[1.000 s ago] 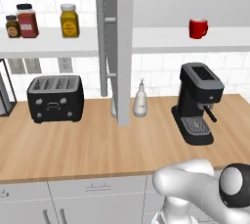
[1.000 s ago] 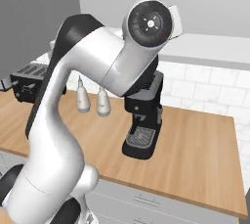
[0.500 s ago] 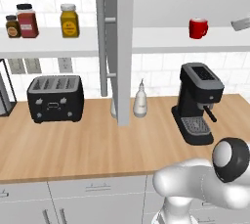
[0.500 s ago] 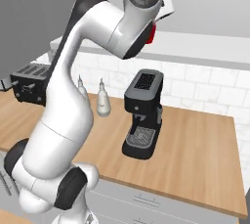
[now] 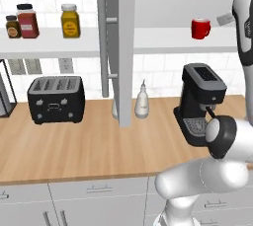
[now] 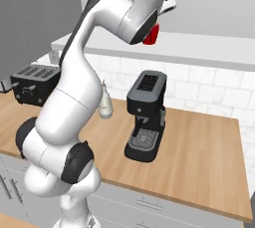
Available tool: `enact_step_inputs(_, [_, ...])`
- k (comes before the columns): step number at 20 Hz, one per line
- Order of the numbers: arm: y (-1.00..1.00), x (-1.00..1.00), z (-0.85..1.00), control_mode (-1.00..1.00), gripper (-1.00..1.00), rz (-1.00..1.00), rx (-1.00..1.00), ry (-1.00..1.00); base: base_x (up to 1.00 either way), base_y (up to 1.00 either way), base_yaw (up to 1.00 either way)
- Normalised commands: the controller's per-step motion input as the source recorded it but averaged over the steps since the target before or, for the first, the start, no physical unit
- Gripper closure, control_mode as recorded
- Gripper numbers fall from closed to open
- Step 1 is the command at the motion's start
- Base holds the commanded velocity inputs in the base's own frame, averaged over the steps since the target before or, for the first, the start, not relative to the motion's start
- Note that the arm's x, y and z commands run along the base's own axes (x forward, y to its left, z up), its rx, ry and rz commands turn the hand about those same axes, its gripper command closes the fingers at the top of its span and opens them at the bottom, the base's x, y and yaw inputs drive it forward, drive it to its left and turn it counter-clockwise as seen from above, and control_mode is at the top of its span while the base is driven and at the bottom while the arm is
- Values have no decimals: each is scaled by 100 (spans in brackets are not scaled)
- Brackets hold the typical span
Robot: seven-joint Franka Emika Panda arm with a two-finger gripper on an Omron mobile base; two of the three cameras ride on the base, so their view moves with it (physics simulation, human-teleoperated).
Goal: Gather all objects into one cabinet and sort the glasses and bowls to opposite sides.
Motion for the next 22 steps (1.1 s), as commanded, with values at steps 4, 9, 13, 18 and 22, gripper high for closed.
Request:
enact_step_inputs(4, [0,0,-16,-100,-100,-15,-7,10,0,0,0])
enact_step_inputs(9, [12,0,-2,-100,-100,-33,-7,15,0,0,0])
enact_step_inputs(13, [3,1,0,-100,-100,-14,-2,6,0,0,0])
enact_step_inputs(18, [0,0,-6,-100,-100,0,0,0,0,0,0])
enact_step_inputs(22, [3,24,-30,-100,-100,0,3,0,0,0,0])
